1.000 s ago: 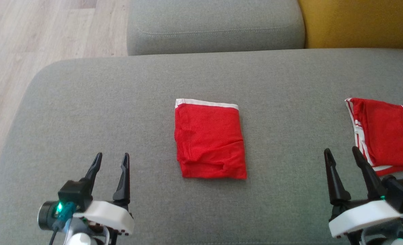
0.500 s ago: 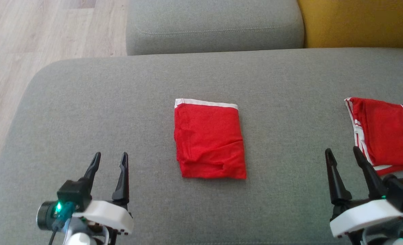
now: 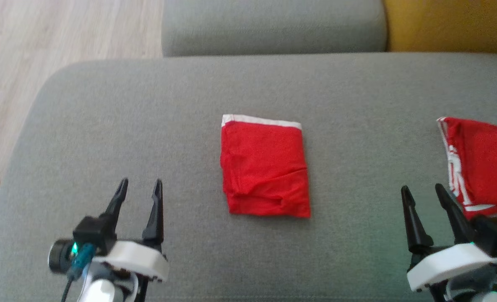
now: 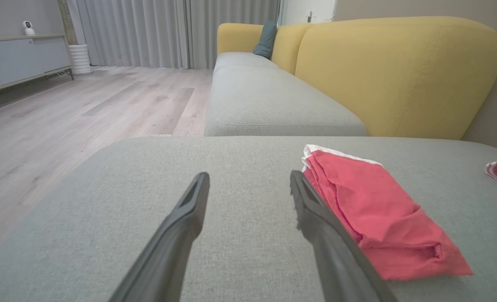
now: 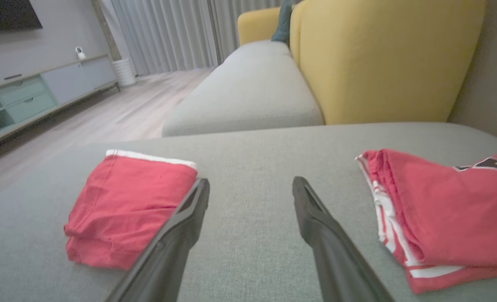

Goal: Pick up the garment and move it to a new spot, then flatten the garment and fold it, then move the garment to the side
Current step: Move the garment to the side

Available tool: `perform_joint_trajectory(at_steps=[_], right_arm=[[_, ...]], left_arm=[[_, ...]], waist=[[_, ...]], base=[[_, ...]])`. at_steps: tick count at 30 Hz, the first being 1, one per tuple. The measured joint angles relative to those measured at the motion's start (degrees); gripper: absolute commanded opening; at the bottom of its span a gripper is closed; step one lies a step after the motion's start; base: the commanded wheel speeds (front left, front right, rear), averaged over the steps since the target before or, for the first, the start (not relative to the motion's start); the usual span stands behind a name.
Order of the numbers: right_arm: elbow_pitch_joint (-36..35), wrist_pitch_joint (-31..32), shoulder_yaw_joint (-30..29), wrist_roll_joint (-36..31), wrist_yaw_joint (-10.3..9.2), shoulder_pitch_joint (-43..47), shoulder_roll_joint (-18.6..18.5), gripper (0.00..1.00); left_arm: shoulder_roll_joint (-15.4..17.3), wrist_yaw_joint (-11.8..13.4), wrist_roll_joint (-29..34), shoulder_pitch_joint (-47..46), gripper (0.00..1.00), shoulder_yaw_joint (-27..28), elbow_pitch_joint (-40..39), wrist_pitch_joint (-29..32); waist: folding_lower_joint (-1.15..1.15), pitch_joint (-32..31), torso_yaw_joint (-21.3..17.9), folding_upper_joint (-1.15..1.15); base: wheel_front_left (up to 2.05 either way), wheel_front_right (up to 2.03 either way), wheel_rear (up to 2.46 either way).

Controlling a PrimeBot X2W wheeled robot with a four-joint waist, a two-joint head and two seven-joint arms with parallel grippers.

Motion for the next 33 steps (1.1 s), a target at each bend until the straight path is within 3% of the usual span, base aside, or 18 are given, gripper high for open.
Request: perform_joint_trajectory(at_steps=[8,23,25,26,33], right_arm=[[11.8,0.5,2.5,-0.2,0.0,-12.6,-0.5,1.0],[30.5,2.4,6.5,0.7,0.0,-25.7,-1.0,1.0],[31.3,4.3,6.4,0.6,0.0,-27.1,-1.0,0.24],[31.5,4.7,6.4,0.6,0.0,-27.6,-1.0,0.0],[30.6,7.2,7.6,0.2,0.0,-28.1,-0.9,0.0]], left_arm=[[-1.6,-0.6,0.1,-9.1,1.0,-0.5,-1.7,-1.7],[-4.2,-2.1,2.0,-13.7,1.0,-0.5,-2.8,-2.2],[-4.3,-2.2,2.1,-13.7,1.0,-0.2,-3.0,-2.2],[-4.4,-2.4,2.3,-13.7,1.0,-0.2,-3.0,-2.2],[-5.2,-3.5,3.6,-13.7,1.0,0.0,-3.0,-2.2]], waist=[[0.01,6.6,4.1,0.0],[0.01,14.9,12.5,0.0],[0.0,15.0,12.3,0.0],[0.0,15.0,12.2,0.0],[0.01,15.2,10.9,0.0]], base=[[0.0,0.0,0.0],[0.0,0.0,0.0],[0.0,0.0,0.0],[0.0,0.0,0.0],[0.0,0.0,0.0]])
